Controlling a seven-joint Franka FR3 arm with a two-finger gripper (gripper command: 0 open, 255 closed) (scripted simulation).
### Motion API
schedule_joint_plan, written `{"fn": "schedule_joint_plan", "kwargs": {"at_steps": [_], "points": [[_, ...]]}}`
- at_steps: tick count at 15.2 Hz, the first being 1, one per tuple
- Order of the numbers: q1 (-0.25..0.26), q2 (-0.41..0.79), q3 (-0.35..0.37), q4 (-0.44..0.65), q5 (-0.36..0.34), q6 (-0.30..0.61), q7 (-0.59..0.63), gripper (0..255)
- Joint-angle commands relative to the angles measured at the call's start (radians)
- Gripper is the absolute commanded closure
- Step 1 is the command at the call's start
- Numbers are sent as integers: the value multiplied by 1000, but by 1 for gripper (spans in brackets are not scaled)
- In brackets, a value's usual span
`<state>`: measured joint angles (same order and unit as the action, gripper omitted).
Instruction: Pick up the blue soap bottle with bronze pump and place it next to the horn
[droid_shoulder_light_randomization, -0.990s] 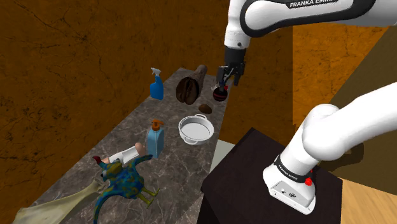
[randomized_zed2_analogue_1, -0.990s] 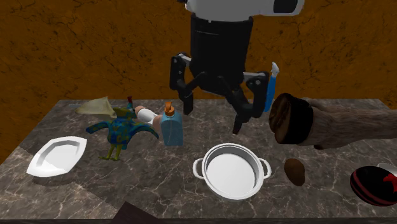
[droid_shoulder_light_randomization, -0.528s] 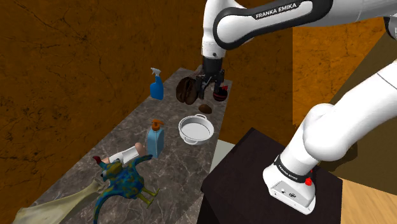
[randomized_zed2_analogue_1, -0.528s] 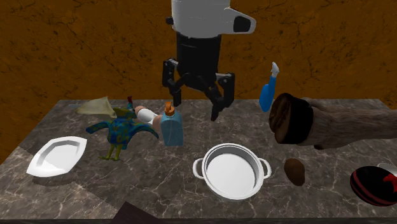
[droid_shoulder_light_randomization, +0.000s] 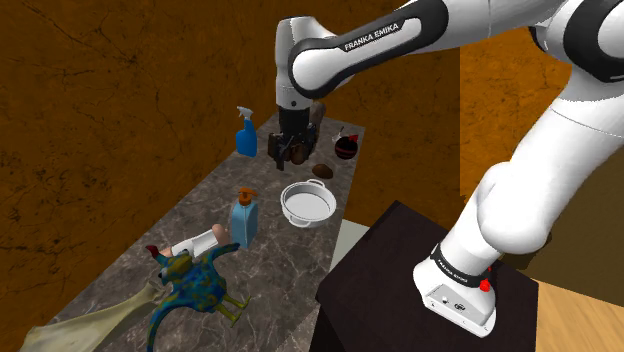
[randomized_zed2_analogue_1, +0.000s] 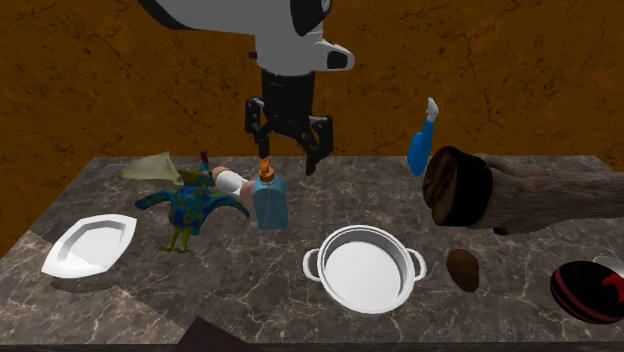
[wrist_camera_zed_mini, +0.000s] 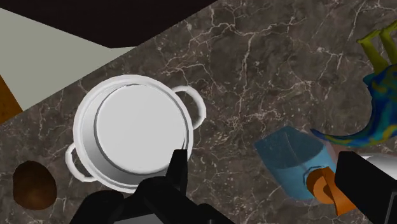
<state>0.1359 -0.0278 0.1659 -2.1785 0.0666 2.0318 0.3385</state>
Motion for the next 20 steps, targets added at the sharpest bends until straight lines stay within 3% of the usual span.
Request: {"fn": "schedule_joint_plan", "kwargs": {"at_steps": [1,11,20], "points": [[11,80,12,48,-6,32,21,0],[87,446,40,377,-55,67,116,0],[94,491,37,333,-62,154,121,0]]}}
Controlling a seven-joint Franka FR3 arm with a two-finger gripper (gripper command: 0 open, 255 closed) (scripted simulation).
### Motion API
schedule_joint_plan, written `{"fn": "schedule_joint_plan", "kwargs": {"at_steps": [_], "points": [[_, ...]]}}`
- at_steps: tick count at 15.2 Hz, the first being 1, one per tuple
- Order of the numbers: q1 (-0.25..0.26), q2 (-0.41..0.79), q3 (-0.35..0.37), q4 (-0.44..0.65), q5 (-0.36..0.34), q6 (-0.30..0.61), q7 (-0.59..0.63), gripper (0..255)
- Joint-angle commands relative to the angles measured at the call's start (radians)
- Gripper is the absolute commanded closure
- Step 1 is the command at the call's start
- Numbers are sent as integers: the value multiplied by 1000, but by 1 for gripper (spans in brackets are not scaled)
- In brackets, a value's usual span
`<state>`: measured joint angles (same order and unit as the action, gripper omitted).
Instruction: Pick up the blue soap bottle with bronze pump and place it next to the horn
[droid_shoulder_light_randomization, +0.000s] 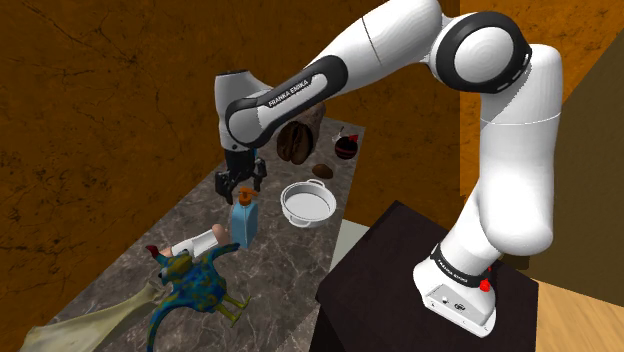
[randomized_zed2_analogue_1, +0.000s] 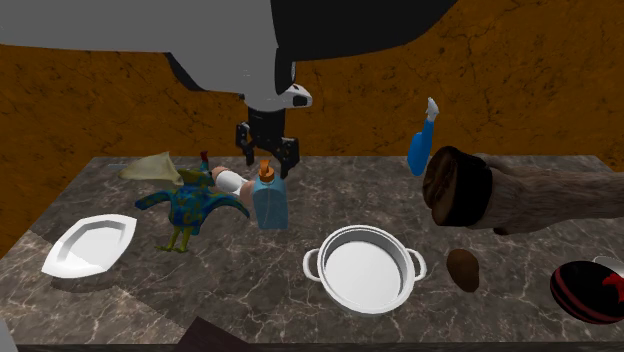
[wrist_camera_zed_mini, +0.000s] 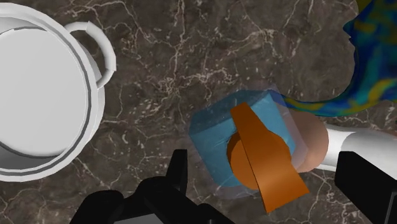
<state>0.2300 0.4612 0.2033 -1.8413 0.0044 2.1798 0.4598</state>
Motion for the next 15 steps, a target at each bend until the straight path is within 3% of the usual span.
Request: {"fn": "schedule_joint_plan", "kwargs": {"at_steps": [1,6,7,15], "points": [[0,2,0,-4,0,6,0,0],[0,2,0,-4,0,6,0,0],[0,2,0,-4,0,6,0,255],[0,1,0,-4,0,6,0,255]]}}
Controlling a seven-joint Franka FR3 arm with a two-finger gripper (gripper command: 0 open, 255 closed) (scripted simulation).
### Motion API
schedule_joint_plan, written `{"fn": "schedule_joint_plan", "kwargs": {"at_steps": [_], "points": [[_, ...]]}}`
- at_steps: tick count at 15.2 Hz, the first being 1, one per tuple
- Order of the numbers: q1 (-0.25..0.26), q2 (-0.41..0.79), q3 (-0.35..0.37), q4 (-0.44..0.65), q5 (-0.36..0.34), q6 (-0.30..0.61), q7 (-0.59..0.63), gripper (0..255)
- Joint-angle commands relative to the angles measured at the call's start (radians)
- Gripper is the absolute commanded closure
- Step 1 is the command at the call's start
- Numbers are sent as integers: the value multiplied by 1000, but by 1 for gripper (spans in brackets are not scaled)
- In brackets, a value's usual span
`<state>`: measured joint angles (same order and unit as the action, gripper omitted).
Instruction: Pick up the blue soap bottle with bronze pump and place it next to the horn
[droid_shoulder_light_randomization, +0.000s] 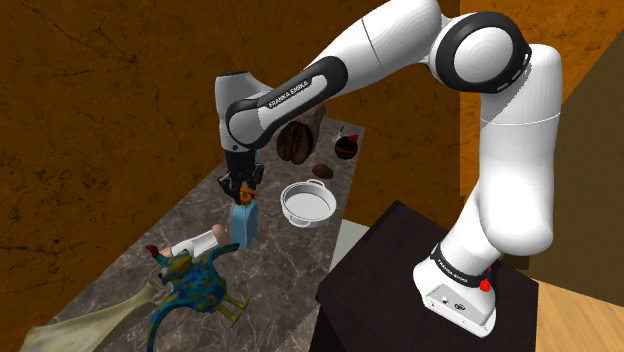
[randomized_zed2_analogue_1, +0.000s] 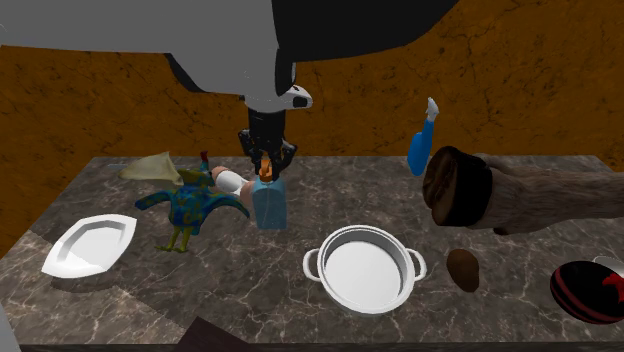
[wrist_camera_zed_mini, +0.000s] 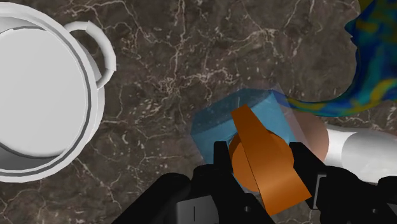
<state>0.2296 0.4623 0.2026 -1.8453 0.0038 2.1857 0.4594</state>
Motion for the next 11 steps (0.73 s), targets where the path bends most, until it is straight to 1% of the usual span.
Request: {"fn": "schedule_joint_plan", "kwargs": {"at_steps": [1,11], "points": [[0,1,0,0,0,0,0,255],[-6,-74,8,33,13,-107,-1,255]]}}
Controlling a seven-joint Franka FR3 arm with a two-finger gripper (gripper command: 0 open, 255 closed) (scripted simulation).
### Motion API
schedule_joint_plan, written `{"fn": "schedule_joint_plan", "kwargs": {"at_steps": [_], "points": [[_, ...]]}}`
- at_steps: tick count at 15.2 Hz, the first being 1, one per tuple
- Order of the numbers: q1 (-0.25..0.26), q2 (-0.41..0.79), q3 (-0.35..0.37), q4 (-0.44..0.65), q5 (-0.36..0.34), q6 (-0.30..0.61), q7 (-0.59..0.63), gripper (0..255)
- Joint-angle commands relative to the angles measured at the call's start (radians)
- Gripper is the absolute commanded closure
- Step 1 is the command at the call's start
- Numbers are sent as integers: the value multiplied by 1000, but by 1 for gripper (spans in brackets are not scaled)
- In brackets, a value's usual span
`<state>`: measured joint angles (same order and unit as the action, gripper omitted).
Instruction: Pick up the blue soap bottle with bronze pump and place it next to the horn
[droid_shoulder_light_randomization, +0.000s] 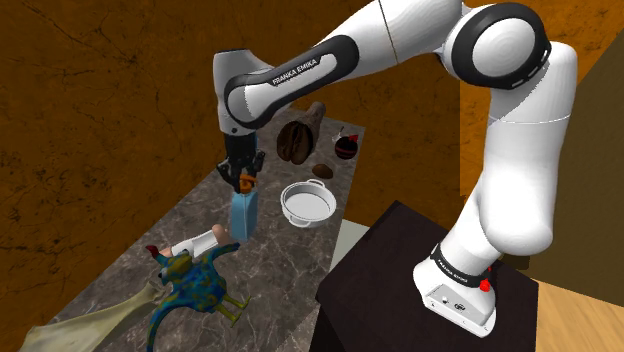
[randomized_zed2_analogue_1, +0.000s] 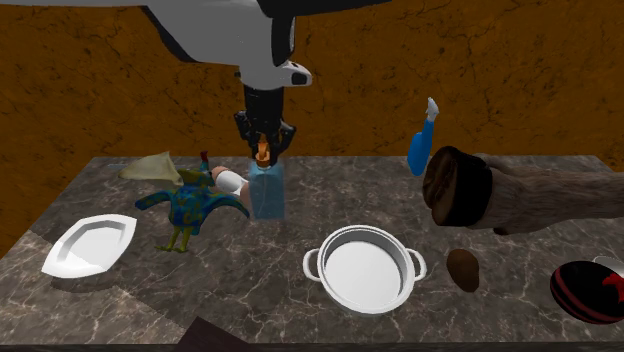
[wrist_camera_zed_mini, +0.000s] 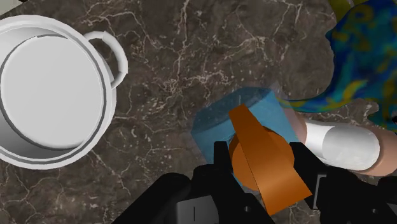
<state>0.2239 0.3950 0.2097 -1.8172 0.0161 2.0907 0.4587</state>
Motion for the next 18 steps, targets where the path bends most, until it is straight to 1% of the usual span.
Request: {"fn": "schedule_joint_plan", "kwargs": {"at_steps": [1,18], "points": [[-1,-13,1,10,2,-23,0,255],[-7,-99,8,124,17,-221,4,255]]}}
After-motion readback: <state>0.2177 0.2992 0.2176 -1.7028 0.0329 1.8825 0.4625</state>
